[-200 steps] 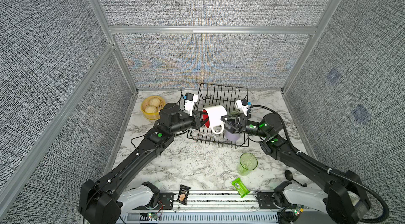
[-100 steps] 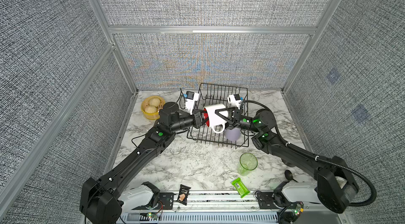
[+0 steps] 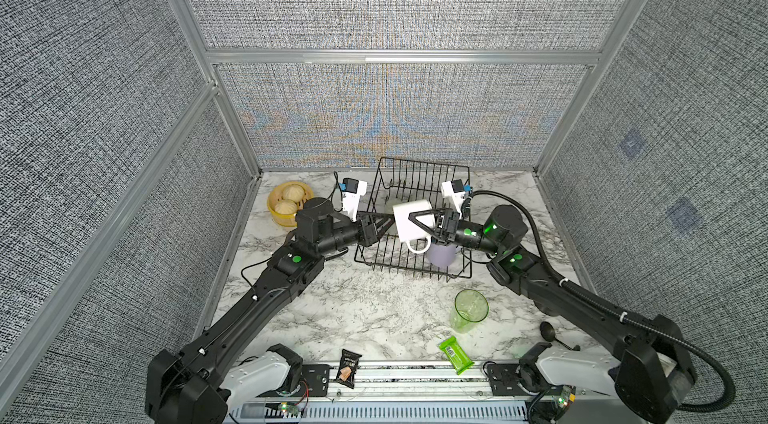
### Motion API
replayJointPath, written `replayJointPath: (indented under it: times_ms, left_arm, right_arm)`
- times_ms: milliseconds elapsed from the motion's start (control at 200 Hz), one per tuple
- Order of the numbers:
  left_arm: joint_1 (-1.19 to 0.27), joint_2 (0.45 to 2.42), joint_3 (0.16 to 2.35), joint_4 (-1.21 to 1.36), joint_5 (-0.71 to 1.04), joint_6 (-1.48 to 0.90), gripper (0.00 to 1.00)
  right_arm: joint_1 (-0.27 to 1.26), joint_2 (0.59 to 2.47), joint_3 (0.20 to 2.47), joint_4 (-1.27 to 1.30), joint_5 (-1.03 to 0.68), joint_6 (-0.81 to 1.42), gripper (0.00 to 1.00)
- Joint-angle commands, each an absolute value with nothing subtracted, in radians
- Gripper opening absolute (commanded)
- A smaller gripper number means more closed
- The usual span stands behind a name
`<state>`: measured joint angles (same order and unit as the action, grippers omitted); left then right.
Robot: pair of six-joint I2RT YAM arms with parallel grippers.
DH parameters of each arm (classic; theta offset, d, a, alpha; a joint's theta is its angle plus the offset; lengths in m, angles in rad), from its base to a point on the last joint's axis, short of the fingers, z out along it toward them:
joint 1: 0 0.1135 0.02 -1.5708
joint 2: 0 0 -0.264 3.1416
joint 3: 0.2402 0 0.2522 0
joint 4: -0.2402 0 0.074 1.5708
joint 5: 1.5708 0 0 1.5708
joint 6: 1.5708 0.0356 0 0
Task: Load the cups into the dish rack
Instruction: 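Grasp the white mug with the right gripper and release the left, then lower the white mug into the rack with the right gripper while left withdraws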
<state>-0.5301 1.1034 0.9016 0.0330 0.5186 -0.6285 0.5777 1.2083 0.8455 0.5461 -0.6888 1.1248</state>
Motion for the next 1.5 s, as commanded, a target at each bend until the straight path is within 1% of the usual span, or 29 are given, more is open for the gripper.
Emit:
replayJointPath:
  times_ms: [0,135,155,175,210,225,255,285,350,460,480,570,670,795,865,1206,1496]
  left_arm:
    - [-0.499,1.086,0.871,-0.002,0.5,-0.615,0.36]
    - [-0.449,1.056,0.847,-0.1,0.418,-0.62,0.38]
    - [-0.443,1.05,0.847,-0.124,0.387,-0.62,0.42]
    - [-0.437,1.043,0.849,-0.156,0.35,-0.618,0.48]
    - [-0.431,1.031,0.852,-0.215,0.266,-0.619,0.65]
    - [-0.431,1.027,0.854,-0.242,0.227,-0.621,0.7]
    - [-0.427,1.019,0.855,-0.291,0.149,-0.625,0.78]
    - [-0.424,1.014,0.857,-0.335,0.083,-0.629,0.83]
    - [-0.417,1.009,0.862,-0.417,-0.027,-0.636,0.92]
    - [-0.41,1.006,0.857,-0.498,-0.153,-0.65,0.97]
    - [-0.41,1.005,0.855,-0.505,-0.179,-0.654,0.99]
    - [-0.408,0.997,0.827,-0.517,-0.263,-0.666,1.0]
    - [-0.403,0.983,0.784,-0.495,-0.315,-0.669,1.0]
    - [-0.396,0.976,0.742,-0.466,-0.326,-0.681,1.0]
    - [-0.395,0.973,0.73,-0.456,-0.327,-0.686,1.0]
    - [-0.39,0.939,0.703,-0.454,-0.341,-0.678,1.0]
    - [-0.387,0.922,0.684,-0.449,-0.338,-0.681,1.0]
  right_arm:
    - [0.575,1.182,0.898,0.333,-0.613,0.895,0.76]
    - [0.58,1.169,0.977,0.073,-0.507,0.693,0.75]
    - [0.582,1.17,0.985,0.044,-0.487,0.664,0.75]
    - [0.584,1.171,0.987,0.009,-0.469,0.636,0.75]
    - [0.592,1.175,1.031,-0.038,-0.437,0.586,0.74]
    - [0.597,1.177,1.039,-0.058,-0.422,0.566,0.74]
    - [0.606,1.183,1.054,-0.094,-0.395,0.524,0.74]
    - [0.617,1.191,1.071,-0.131,-0.365,0.485,0.73]
    - [0.647,1.221,1.114,-0.21,-0.293,0.405,0.73]
    - [0.704,1.291,1.196,-0.332,-0.167,0.296,0.69]
    - [0.715,1.304,1.209,-0.347,-0.144,0.279,0.69]
    - [0.764,1.36,1.255,-0.392,-0.047,0.214,0.69]
    - [0.801,1.421,1.296,-0.425,0.034,0.165,0.69]
    - [0.837,1.509,1.349,-0.457,0.123,0.12,0.69]
    - [0.842,1.555,1.362,-0.459,0.141,0.108,0.69]
    - [0.839,1.685,1.377,-0.459,0.227,0.126,0.69]
    - [0.839,1.771,1.438,-0.565,0.386,0.221,0.69]
